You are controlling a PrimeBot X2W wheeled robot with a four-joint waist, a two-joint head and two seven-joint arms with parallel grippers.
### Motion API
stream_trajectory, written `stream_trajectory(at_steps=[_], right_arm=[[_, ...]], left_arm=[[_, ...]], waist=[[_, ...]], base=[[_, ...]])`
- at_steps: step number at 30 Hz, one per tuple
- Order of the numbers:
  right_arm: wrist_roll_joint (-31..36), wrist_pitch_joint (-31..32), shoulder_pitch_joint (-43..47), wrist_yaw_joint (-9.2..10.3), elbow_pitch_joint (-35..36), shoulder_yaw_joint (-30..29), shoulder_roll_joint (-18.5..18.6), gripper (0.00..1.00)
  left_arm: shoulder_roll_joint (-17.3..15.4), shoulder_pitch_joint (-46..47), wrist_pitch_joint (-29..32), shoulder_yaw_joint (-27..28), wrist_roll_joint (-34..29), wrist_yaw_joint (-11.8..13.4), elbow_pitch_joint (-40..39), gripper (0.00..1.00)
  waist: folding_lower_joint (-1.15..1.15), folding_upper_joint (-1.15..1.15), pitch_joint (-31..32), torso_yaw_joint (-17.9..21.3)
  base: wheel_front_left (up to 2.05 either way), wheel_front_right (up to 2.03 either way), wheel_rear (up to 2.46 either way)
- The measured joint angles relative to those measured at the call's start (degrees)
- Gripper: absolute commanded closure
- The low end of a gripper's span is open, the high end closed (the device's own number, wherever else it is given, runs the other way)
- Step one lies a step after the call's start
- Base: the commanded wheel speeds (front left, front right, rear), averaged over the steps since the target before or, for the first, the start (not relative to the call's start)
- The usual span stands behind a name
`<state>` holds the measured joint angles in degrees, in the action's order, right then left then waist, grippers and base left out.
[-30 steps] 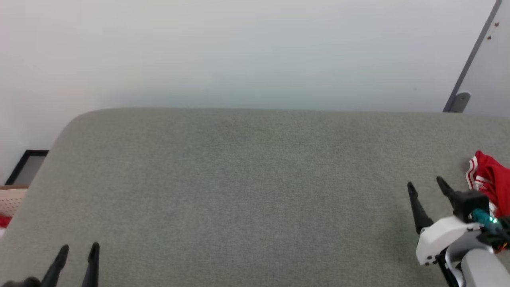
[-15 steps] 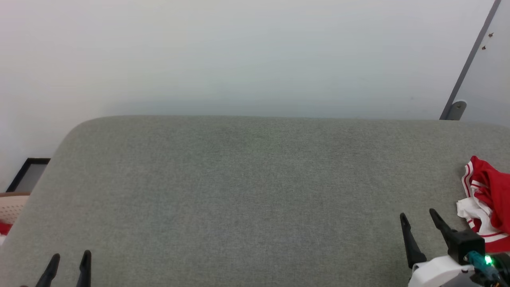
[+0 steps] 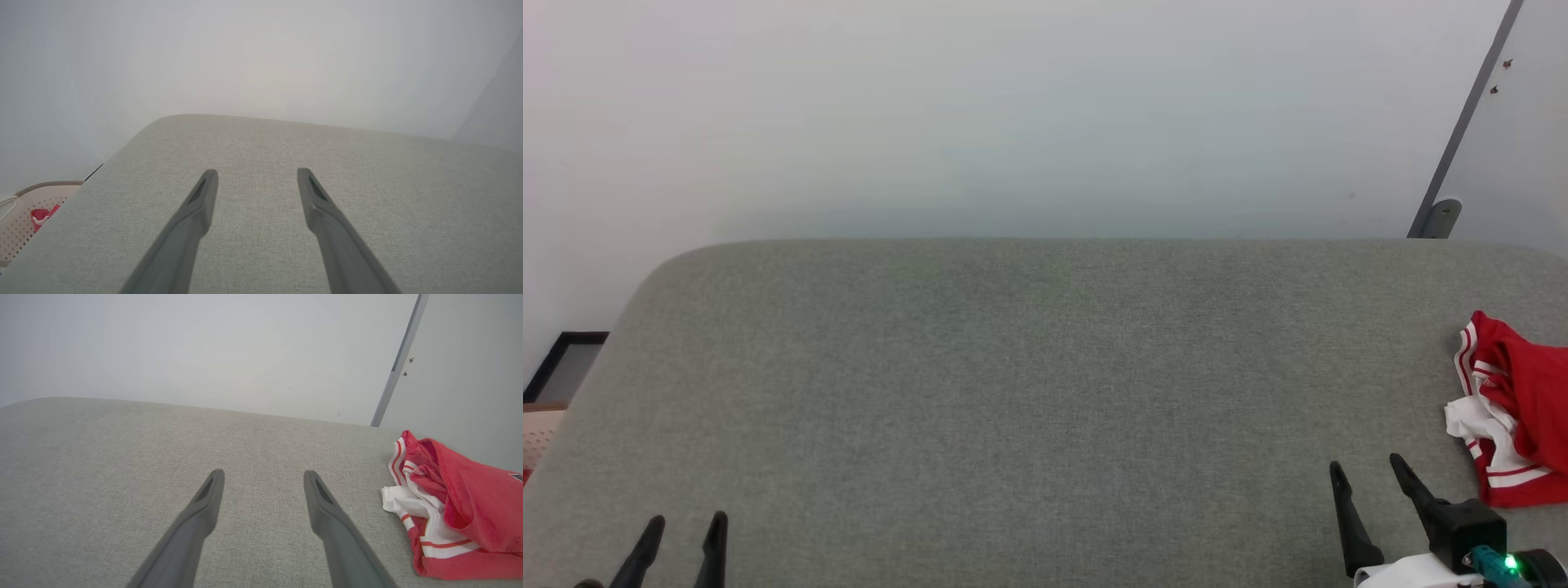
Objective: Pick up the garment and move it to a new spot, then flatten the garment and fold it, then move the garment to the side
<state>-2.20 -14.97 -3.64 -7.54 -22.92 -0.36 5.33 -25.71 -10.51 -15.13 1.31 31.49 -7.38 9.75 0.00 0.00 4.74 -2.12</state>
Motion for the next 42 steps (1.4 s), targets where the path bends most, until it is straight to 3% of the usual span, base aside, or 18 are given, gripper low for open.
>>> stream_trajectory(at_steps=[5, 6, 13, 42], right_arm=[[-0.1, 0.0, 0.4, 0.00, 0.2, 0.3, -0.1, 0.00], [-0.1, 0.0, 0.5, 0.00, 0.1, 0.3, -0.1, 1.00], [-1.9, 1.4, 2.2, 0.00, -2.7, 0.2, -0.6, 1.00], [-33.3, 8.3, 1.6, 0.00, 1.5, -1.8, -1.2, 1.00]], left_arm=[[-0.4, 0.1, 0.0, -0.5, 0.4, 0.0, 0.2, 0.00], [-0.2, 0.1, 0.0, -0.5, 0.4, 0.0, 0.3, 1.00], [3.6, -0.9, 0.8, -1.7, 1.8, 0.0, 2.7, 1.00], [10.2, 4.9, 8.2, 0.8, 22.6, 0.0, 3.4, 1.00]], waist=[[0.00, 0.00, -0.1, 0.0], [0.01, 0.00, -0.1, 0.0], [0.00, 0.00, -0.2, 0.0], [0.00, 0.00, -1.3, 0.5]], base=[[0.00, 0.00, 0.00], [0.00, 0.00, 0.00], [0.00, 0.00, 0.00], [0.00, 0.00, 0.00]])
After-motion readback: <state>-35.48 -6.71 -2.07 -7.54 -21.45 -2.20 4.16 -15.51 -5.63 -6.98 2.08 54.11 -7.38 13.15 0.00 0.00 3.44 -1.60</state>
